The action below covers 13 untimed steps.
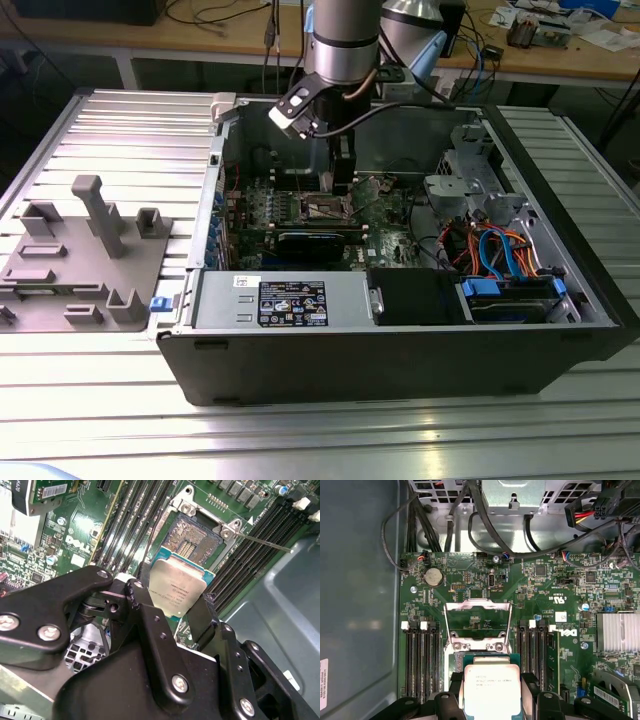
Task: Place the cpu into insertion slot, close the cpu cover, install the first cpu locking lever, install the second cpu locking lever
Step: 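Place the cpu into insertion slot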
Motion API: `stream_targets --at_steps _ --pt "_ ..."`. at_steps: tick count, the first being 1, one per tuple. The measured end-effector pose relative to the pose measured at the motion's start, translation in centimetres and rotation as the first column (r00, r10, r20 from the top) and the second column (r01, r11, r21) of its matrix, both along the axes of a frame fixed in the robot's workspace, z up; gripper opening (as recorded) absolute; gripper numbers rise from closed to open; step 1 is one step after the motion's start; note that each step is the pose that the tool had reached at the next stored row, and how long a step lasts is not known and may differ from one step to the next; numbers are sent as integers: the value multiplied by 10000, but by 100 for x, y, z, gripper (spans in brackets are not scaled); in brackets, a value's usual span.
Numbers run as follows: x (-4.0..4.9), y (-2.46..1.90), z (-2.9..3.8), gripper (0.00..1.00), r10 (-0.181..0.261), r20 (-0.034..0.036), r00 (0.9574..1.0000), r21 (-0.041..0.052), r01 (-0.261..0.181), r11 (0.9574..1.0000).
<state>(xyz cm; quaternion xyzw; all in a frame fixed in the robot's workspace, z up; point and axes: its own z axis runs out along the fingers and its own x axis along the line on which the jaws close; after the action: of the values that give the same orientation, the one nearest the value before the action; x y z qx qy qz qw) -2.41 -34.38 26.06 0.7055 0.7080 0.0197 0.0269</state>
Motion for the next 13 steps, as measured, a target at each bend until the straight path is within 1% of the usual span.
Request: stream_targets --at_steps 3,4,7,8,10,11,12,13 --pt "-1 9 -57 54 -2 4 10000 0 2 10000" --pt "-3 19 -90 54 -1 7 10000 -1 1 10000" --pt "-24 32 -131 54 0 11 10000 0 0 10000" --pt "-37 38 -151 54 -1 27 10000 0 1 10000" --pt "-45 43 -172 54 -1 85 10000 -1 1 10000" --pt "-51 43 -182 54 -1 125 9999 -12 1 10000" --pt "-55 42 -192 54 0 181 9998 -14 1 10000" --pt "-54 42 -193 54 1 191 9998 -16 -1 10000"
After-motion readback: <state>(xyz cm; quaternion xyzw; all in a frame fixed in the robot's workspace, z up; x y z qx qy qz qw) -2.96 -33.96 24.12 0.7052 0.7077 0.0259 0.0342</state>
